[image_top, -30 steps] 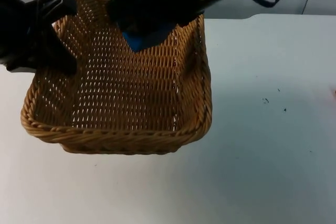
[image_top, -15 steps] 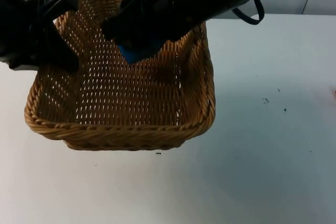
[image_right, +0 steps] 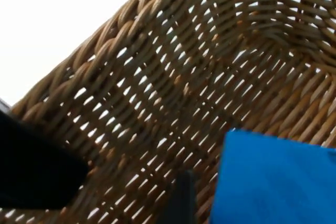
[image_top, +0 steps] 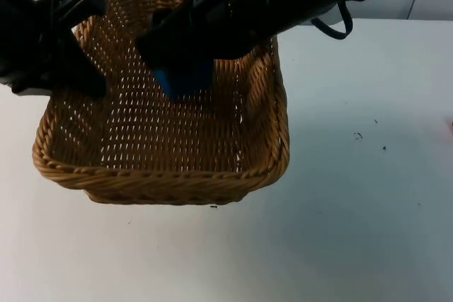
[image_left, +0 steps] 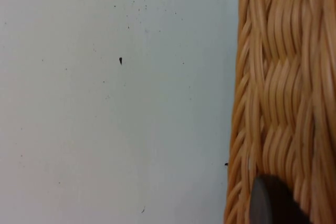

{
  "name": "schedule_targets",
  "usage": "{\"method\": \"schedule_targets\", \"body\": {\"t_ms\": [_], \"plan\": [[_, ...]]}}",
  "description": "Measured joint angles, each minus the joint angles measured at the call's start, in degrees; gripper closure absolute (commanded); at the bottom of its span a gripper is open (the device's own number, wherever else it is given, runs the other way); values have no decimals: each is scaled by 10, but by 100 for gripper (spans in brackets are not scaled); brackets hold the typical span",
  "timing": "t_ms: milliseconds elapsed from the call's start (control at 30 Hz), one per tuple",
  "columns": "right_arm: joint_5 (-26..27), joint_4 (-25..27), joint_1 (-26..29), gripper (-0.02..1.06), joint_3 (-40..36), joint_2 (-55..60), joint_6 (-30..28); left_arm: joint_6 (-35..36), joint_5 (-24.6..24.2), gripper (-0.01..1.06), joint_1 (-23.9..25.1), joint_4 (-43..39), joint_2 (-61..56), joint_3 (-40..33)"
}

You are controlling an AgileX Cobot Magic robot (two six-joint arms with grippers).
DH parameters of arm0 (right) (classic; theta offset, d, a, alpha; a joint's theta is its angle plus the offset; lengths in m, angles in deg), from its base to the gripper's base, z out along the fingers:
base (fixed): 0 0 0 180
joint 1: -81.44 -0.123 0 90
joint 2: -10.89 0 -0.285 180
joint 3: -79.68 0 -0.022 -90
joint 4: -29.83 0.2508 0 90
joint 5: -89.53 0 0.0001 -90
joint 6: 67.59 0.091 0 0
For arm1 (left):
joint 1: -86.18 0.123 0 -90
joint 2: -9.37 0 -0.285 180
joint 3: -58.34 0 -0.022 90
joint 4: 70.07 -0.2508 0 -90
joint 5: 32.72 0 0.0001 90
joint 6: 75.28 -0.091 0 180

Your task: Pick up the basket with the left hand and place the blue cube into the basket with the right hand.

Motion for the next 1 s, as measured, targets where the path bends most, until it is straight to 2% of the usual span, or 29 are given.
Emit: {"method": "schedule_targets", "body": {"t_ms": [333, 667, 800, 1000], "plan": [[-24, 0, 0, 23, 0, -52, -7, -1, 0, 101, 0, 0, 0, 0], [-107, -13, 0, 23, 0, -187, -13, -1, 0, 101, 0, 0, 0, 0], [-172, -24, 0, 23, 0, -255, -25, -1, 4, 101, 0, 0, 0, 0], [-229, -27, 0, 23, 0, -294, -32, -3, 12, 101, 0, 0, 0, 0]]}}
